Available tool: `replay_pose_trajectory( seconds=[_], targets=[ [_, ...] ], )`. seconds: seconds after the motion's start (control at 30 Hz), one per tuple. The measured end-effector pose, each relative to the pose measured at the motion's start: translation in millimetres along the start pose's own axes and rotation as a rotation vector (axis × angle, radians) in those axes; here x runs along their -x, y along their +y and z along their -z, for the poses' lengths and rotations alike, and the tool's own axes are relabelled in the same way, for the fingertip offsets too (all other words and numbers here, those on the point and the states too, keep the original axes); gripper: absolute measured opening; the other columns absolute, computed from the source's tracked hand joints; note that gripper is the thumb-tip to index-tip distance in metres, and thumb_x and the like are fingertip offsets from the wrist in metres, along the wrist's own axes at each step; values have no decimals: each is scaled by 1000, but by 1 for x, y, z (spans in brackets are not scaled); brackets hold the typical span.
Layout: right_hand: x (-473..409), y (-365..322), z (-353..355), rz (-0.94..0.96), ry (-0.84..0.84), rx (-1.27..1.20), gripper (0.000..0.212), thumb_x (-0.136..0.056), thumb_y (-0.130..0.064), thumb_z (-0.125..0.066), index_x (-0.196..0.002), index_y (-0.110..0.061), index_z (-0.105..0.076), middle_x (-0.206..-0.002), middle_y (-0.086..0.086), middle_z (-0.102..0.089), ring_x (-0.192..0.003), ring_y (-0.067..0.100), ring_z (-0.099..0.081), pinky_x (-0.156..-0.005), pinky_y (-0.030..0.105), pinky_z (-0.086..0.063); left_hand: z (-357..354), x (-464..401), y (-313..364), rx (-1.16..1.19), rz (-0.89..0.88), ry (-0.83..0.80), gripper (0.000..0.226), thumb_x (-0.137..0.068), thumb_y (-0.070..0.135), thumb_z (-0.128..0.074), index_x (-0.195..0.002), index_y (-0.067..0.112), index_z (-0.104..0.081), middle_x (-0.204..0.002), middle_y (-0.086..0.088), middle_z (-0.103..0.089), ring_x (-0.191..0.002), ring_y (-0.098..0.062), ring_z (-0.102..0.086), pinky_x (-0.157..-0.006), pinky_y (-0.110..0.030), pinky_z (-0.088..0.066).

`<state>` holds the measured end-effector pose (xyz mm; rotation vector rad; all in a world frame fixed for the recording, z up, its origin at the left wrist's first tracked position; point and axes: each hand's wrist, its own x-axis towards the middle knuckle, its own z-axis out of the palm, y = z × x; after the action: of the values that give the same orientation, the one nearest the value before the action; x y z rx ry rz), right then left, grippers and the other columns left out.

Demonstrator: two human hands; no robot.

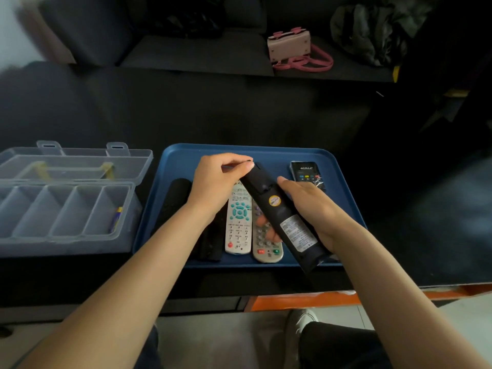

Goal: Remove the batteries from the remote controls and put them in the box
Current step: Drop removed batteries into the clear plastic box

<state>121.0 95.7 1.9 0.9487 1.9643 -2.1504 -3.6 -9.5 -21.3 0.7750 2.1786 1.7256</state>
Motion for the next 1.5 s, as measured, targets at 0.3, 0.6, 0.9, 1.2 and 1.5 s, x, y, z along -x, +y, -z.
replay_pose_trajectory(
  seconds=[0.3, 0.6, 0.9, 1.2, 1.5],
  targets=[
    [1, -7, -11, -2, -45, -16, 34, -102, -28, -36, -111, 1, -49, -83, 30, -68, -50, 30, -60, -47, 31, -52, 8, 1, -1, -139, -27, 9, 18, -85, 21, -64, -102, 18, -71, -98, 7, -69, -94, -2, -61, -81, -11, -44],
    [0, -5, -14, 43, 1, -9, 33, -103, -30, -35, -106, 0, -50, -79, 30, -67, -51, 32, -59, -47, 34, -52, 9, 6, 2, -159, 7, -12, 23, -78, 30, -71, -100, 24, -70, -97, 13, -67, -94, 0, -59, -83, -17, -44],
    [0, -4, -16, 194, 92, -56, 32, -101, -27, -43, -97, 2, -56, -79, 34, -66, -45, 31, -59, -43, 34, -51, 5, 8, 7, -245, -85, 37, 29, -81, 34, -67, -109, 27, -66, -107, 2, -58, -102, -9, -52, -84, -17, -40],
    [-4, 2, -21, 160, 98, -129, 32, -102, -27, -40, -96, 2, -54, -75, 32, -63, -46, 31, -58, -43, 32, -51, -8, 10, 1, -457, -152, 92, 33, -87, 37, -59, -117, 23, -62, -102, 1, -50, -108, -19, -47, -95, -50, -39],
    [-5, -7, -6, 127, 181, 28, 28, -101, -17, -31, -113, -20, -56, -91, 14, -63, -77, 24, -63, -69, 39, -56, -7, 6, -3, -440, -129, -82, 44, -92, 27, -53, -134, 20, -45, -132, 2, -53, -125, -14, -44, -106, -38, -35]
  ],
)
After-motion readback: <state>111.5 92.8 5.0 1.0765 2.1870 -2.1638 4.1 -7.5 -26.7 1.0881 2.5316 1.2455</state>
